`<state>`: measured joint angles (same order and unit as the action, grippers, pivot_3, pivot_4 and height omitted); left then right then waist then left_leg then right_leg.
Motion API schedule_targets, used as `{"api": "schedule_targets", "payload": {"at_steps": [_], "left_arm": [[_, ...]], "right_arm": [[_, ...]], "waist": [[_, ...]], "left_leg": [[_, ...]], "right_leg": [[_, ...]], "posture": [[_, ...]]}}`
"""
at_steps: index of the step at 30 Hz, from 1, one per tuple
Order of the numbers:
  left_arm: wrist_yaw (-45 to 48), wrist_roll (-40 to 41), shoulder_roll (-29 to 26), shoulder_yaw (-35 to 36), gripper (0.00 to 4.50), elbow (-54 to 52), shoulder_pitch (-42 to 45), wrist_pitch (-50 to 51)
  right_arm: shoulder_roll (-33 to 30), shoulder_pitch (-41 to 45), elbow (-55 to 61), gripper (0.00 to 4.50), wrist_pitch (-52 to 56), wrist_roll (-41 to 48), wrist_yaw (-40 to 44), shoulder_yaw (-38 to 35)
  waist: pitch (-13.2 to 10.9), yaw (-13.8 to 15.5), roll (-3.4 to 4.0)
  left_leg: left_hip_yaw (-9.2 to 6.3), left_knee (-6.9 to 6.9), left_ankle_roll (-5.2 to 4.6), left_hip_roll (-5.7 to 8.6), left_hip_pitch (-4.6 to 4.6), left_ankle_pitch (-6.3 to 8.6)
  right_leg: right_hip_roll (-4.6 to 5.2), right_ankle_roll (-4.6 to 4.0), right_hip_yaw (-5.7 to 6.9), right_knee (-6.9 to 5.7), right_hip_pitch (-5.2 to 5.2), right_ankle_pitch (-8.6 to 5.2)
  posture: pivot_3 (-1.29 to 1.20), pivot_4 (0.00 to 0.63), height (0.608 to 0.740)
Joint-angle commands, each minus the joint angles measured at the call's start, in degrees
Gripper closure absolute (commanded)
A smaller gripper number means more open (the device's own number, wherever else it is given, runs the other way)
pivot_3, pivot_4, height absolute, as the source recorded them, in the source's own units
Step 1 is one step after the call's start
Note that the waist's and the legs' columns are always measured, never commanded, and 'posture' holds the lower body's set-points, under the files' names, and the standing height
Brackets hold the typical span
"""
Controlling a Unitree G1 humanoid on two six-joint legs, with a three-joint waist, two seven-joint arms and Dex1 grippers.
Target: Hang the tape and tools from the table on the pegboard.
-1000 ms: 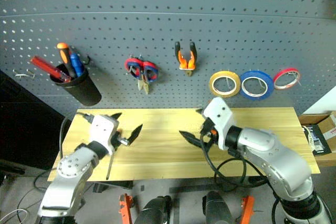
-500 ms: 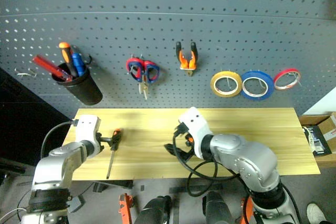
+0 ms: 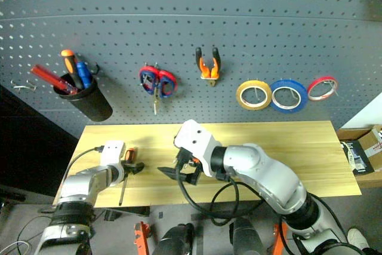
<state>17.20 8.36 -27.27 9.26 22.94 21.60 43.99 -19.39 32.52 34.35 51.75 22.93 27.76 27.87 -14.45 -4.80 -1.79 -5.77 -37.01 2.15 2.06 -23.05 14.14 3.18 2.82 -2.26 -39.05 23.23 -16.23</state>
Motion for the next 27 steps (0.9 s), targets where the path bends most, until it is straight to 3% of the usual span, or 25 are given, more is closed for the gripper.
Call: {"api": "schedule_targets", "payload": {"at_steps": [1, 8, 14, 18, 23, 27], "left_arm": [[-0.4, -1.1, -0.3, -0.2, 1.57, 1.8, 0.4, -2.4], [-0.1, 0.1, -0.5, 1.2, 3.52, -2.5, -2.5, -1.7], [0.9, -1.1, -2.6, 1.2, 3.53, -30.3, -17.7, -8.1], [-1.2, -2.1, -1.2, 2.1, 3.53, -42.2, -21.7, -13.3], [-2.6, -3.6, -0.7, 3.3, 3.53, -50.6, -19.5, -26.2], [-4.5, -2.1, -0.4, 3.9, 3.53, -54.1, -6.3, -26.6]], "right_arm": [[0.3, 0.6, 0.5, 0.0, -0.6, -1.0, 0.1, -0.6], [-0.8, 0.5, -0.4, 0.0, 0.0, -1.7, 0.6, -2.0], [-1.2, -1.0, 2.9, 0.0, -4.1, 0.7, 3.4, -6.0], [-0.9, -1.4, 3.4, 0.0, -6.8, 1.5, 4.7, -8.2], [-2.2, -0.4, 2.9, 0.0, -9.6, 1.6, 7.0, -9.6], [-3.7, 1.4, 1.1, 0.0, -11.4, 1.2, 8.9, -11.4]], "waist": [[0.0, -0.1, 0.0], [0.0, -0.2, -0.01], [0.1, 0.0, -0.08], [0.1, 1.3, -0.1], [0.1, 2.0, -0.18], [0.1, 2.9, -0.22]], "left_leg": [[0.0, 0.0, 0.0, 0.0, 0.0, 0.0], [0.0, 0.0, 0.01, 0.0, 0.0, 0.01], [0.04, 0.04, 0.12, -0.1, -0.05, 0.08], [-0.1, 0.04, 0.13, -0.17, -0.14, 0.08], [-0.03, -0.03, 0.13, -0.16, -0.1, 0.07], [-0.07, -0.04, 0.18, -0.17, -0.1, 0.02]], "right_leg": [[0.0, 0.0, -0.01, 0.0, 0.0, 0.0], [0.02, 0.0, -0.03, 0.01, 0.01, 0.0], [0.03, -0.02, -0.09, 0.09, 0.11, 0.01], [0.04, -0.05, -0.02, 0.13, 0.08, -0.01], [0.0, -0.12, 0.11, 0.09, 0.0, 0.04], [-0.07, -0.13, 0.23, 0.06, 0.0, 0.05]], "posture": [[-0.11, 0.234, 0.74], [-0.11, 0.223, 0.74], [-0.08, 0.212, 0.74], [-0.06, 0.206, 0.74], [-0.04, 0.199, 0.74], [-0.02, 0.187, 0.74]]}}
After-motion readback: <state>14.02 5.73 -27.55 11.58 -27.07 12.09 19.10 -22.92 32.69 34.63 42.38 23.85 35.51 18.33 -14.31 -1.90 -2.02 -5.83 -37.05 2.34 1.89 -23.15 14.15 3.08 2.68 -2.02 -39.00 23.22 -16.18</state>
